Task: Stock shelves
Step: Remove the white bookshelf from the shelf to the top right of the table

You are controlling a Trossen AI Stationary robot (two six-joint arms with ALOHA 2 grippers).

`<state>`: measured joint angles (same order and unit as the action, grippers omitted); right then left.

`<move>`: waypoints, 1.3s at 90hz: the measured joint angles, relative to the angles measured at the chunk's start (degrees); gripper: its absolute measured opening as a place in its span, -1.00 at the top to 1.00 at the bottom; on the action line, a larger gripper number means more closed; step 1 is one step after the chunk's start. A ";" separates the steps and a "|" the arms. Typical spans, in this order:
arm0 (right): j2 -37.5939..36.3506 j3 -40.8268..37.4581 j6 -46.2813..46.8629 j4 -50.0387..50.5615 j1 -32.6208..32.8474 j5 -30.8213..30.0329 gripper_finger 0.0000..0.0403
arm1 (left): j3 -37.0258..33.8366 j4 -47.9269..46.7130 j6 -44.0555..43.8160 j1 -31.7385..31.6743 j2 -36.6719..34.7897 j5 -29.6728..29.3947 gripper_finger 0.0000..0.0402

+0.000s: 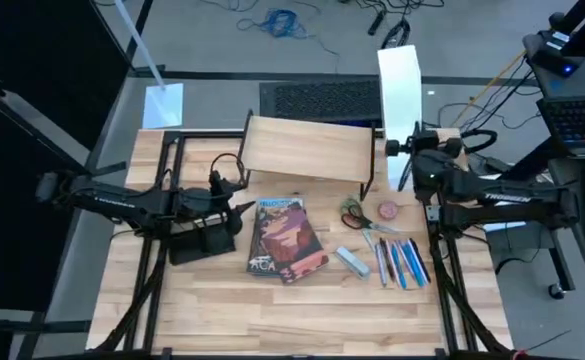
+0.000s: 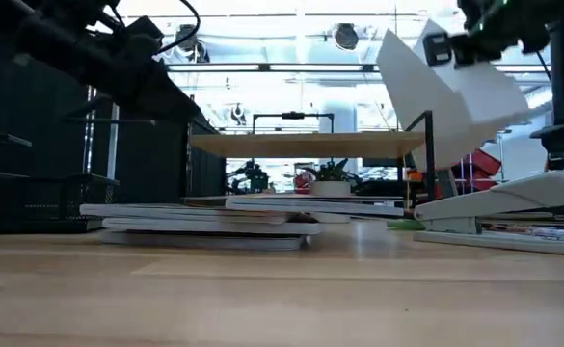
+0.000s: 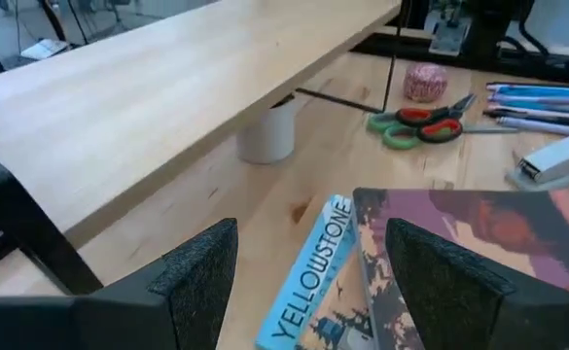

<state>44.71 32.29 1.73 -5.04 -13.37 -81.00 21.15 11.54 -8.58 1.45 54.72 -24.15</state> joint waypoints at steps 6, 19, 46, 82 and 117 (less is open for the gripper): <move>0.00 -2.23 2.56 -0.07 -0.65 0.38 1.00 | 0.00 -0.03 0.00 0.00 0.00 -0.01 -0.24; 0.00 -7.02 7.63 -0.36 -2.02 1.89 1.00 | 0.00 -0.02 0.04 0.00 0.00 -0.08 -0.24; 0.07 -14.97 15.00 -0.69 -5.96 4.02 1.00 | 0.00 -0.08 0.07 0.00 0.00 -0.32 -0.24; 0.00 -20.09 17.36 -1.38 -10.75 8.80 1.00 | 0.00 -0.09 0.07 0.01 0.00 -0.56 -0.24; 0.02 -20.46 15.31 -0.86 -10.83 11.11 0.94 | 0.00 -0.09 -0.07 0.00 0.00 -0.61 -0.24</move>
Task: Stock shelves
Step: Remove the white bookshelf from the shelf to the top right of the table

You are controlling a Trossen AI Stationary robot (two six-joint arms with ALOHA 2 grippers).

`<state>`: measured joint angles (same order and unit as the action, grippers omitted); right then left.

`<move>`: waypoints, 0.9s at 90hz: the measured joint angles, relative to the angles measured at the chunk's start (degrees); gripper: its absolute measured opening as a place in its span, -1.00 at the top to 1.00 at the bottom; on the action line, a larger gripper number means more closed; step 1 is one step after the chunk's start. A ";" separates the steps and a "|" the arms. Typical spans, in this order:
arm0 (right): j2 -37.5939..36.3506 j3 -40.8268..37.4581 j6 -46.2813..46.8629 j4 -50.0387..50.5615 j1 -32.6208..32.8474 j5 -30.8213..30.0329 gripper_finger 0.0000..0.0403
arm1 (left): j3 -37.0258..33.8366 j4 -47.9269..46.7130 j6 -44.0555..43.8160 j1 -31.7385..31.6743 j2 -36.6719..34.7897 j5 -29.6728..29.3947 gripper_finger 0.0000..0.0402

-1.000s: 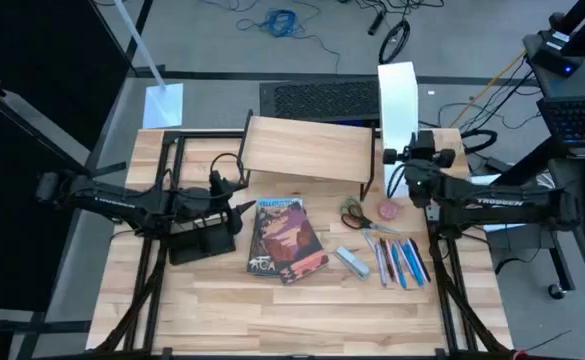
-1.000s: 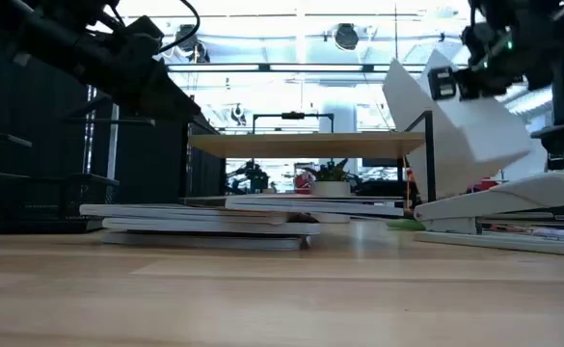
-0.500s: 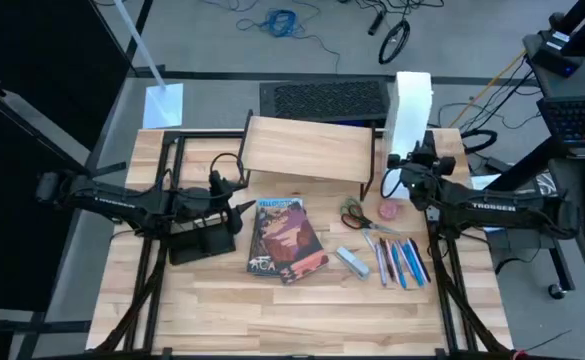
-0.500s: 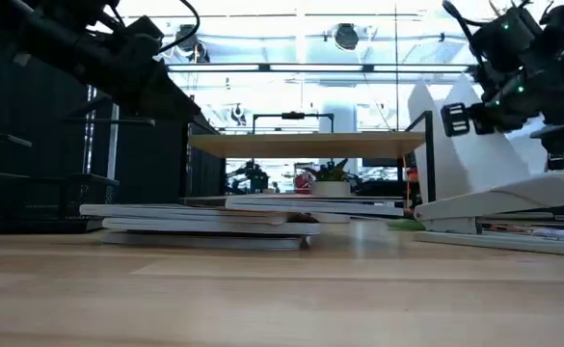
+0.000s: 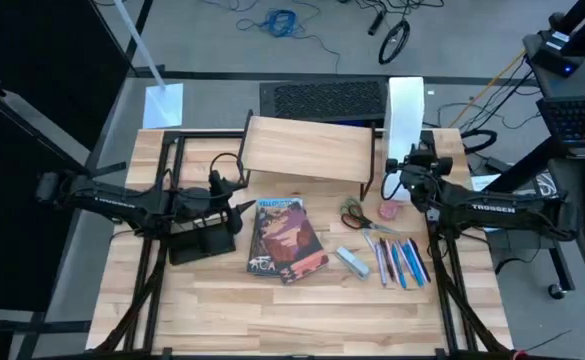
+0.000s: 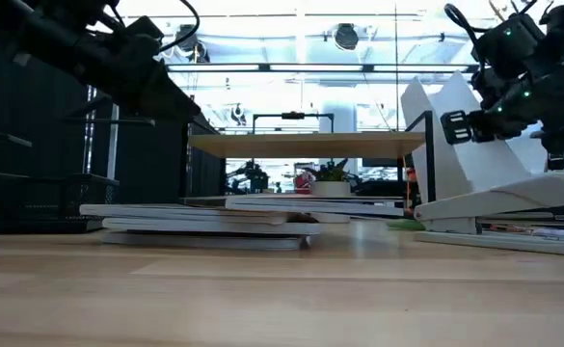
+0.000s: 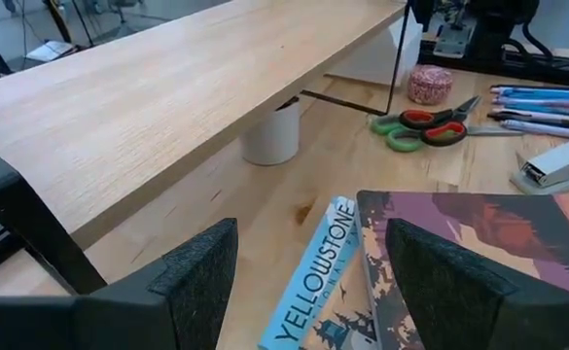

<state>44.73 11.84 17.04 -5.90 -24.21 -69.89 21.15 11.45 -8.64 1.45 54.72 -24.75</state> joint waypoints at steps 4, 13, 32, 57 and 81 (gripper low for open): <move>0.00 0.00 -0.07 0.03 0.00 0.11 0.88 | 0.00 0.00 0.00 0.01 0.00 0.00 -0.24; 0.04 -0.02 -0.13 0.09 0.00 0.37 0.69 | 0.00 0.02 -0.02 0.00 0.00 0.00 -0.24; -2.12 -0.13 -1.00 -0.90 1.15 -1.16 0.30 | 0.00 0.02 -0.04 0.00 0.00 0.00 -0.24; -6.49 4.73 -12.49 -4.06 3.67 -1.12 0.13 | 0.00 0.02 -0.04 0.02 0.00 0.00 -0.24; -6.83 15.06 -28.65 -4.15 5.60 -5.52 0.15 | 0.00 0.02 -0.07 0.00 0.00 0.00 -0.24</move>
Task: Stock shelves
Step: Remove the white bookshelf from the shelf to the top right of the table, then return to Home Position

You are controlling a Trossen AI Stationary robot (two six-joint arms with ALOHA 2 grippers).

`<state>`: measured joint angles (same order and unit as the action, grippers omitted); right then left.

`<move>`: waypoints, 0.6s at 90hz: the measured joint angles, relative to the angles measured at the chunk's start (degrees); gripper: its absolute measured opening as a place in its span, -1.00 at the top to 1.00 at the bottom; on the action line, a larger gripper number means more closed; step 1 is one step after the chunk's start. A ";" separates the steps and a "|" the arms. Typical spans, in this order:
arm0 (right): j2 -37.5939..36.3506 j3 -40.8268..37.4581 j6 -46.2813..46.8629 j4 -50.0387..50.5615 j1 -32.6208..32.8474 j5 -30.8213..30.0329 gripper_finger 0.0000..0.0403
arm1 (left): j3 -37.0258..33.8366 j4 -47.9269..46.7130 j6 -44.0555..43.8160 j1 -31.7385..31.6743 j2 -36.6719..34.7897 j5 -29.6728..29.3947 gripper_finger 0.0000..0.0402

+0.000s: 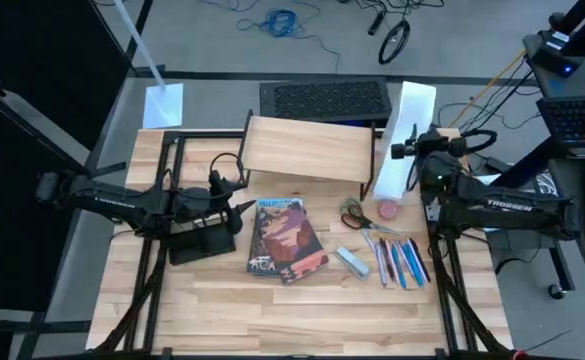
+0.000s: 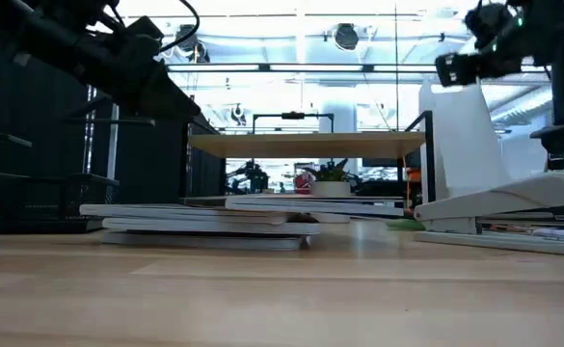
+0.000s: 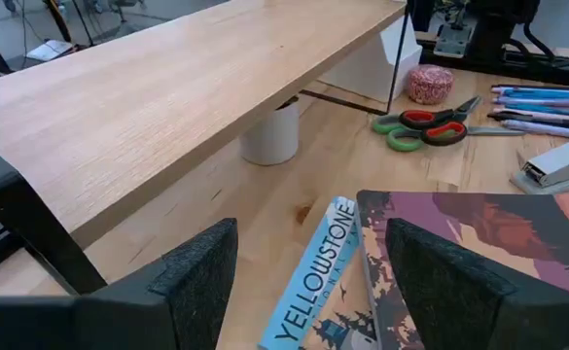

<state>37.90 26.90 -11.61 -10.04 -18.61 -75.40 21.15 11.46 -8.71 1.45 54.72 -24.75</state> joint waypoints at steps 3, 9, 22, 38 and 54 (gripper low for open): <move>-0.01 1.22 -1.66 -0.04 0.34 -1.11 0.15 | 0.00 0.00 0.00 0.00 0.00 0.00 -0.24; -0.01 3.65 -4.57 -0.02 1.03 -2.71 0.15 | 0.00 0.00 0.00 0.02 0.00 0.00 -0.24; -0.01 9.01 -8.64 -0.03 3.10 -2.76 0.15 | 0.00 0.02 -0.02 0.02 0.00 0.50 -0.24; 0.01 14.37 -11.02 -0.06 7.25 1.25 0.15 | 0.00 0.02 -0.04 0.02 0.00 0.64 -0.24; 1.26 16.06 -6.63 -0.04 11.17 15.90 0.15 | 0.00 0.03 -0.04 0.01 0.00 0.71 -0.24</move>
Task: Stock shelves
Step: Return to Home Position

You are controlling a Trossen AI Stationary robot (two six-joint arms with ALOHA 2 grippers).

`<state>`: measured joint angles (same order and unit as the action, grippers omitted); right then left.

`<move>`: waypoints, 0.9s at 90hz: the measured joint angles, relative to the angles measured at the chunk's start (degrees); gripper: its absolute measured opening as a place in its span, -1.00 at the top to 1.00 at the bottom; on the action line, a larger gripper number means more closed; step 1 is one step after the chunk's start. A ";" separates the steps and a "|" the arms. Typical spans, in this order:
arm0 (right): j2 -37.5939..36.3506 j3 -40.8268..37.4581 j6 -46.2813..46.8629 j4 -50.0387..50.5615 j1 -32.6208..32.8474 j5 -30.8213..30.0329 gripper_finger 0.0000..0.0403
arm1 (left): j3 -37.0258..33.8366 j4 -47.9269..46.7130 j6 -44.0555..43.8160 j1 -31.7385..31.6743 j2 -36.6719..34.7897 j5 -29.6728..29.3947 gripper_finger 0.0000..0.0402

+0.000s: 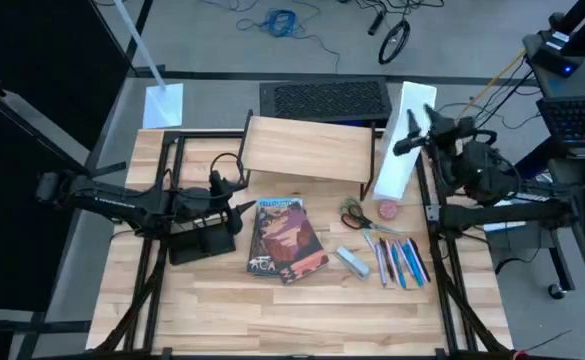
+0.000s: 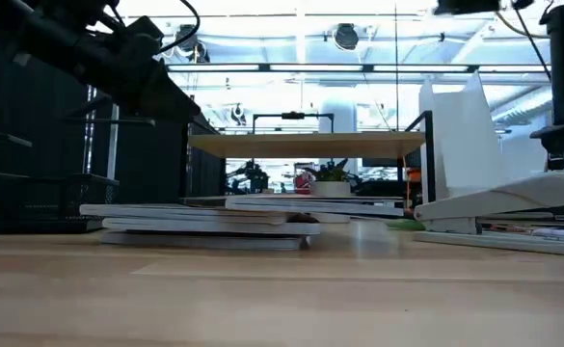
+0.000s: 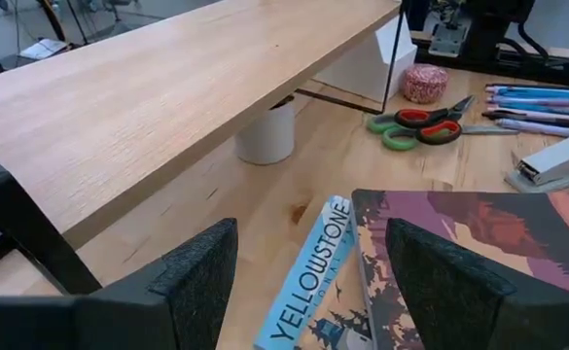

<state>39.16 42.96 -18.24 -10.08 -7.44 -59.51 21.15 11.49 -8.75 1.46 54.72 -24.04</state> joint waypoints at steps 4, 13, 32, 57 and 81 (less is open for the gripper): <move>0.77 0.00 1.91 0.20 0.52 5.73 0.15 | 0.00 0.02 -0.02 0.01 -0.02 0.03 -0.24; 3.64 0.00 6.45 0.86 0.83 21.52 0.15 | 0.38 -0.24 -0.02 0.01 -0.61 0.73 -0.24; 12.89 0.00 15.24 1.33 0.91 48.67 0.16 | 2.06 -1.63 0.07 0.03 -3.51 1.53 -0.23; 17.05 -4.75 19.05 1.01 4.00 54.37 0.72 | 3.41 -7.14 0.23 0.05 -8.19 5.75 0.35; 5.75 -20.92 25.38 -10.55 4.46 55.00 0.94 | 3.41 -12.19 4.75 0.05 -14.66 11.48 0.95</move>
<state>44.91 22.04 7.14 -20.62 -2.98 -4.51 24.56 -0.69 -4.00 1.52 40.06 -12.56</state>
